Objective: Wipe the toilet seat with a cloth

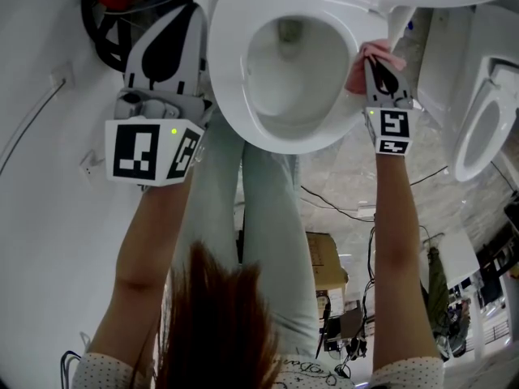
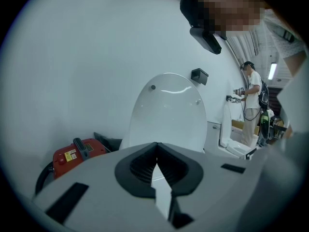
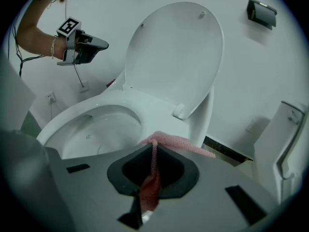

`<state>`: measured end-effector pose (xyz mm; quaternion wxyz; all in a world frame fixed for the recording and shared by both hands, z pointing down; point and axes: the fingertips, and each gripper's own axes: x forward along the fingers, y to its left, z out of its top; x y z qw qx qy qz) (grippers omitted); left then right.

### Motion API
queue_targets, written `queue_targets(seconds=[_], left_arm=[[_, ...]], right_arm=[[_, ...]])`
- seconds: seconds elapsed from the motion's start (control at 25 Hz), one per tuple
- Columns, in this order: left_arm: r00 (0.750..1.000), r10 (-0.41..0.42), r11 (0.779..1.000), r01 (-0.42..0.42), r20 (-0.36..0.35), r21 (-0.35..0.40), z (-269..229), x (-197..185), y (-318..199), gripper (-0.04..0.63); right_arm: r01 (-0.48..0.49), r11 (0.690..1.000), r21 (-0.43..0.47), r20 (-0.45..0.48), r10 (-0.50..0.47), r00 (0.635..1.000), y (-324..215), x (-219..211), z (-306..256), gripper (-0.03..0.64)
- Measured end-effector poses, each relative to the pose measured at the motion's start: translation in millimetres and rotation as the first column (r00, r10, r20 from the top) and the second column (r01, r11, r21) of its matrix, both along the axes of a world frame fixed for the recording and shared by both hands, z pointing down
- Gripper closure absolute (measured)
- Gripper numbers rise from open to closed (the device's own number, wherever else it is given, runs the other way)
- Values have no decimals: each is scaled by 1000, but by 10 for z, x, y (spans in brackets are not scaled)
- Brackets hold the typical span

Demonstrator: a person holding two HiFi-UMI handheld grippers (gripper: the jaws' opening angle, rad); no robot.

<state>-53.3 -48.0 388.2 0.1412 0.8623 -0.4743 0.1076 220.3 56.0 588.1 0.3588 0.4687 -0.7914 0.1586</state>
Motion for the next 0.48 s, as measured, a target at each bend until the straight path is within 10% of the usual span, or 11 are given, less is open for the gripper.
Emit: queue_targets(seconds=[0.48], left_arm=[[1000,-10,1000,10,-4,6,-46,-46,47,591]], right_arm=[[24,999,-31,9,-23,1000,409,-90,34,583]])
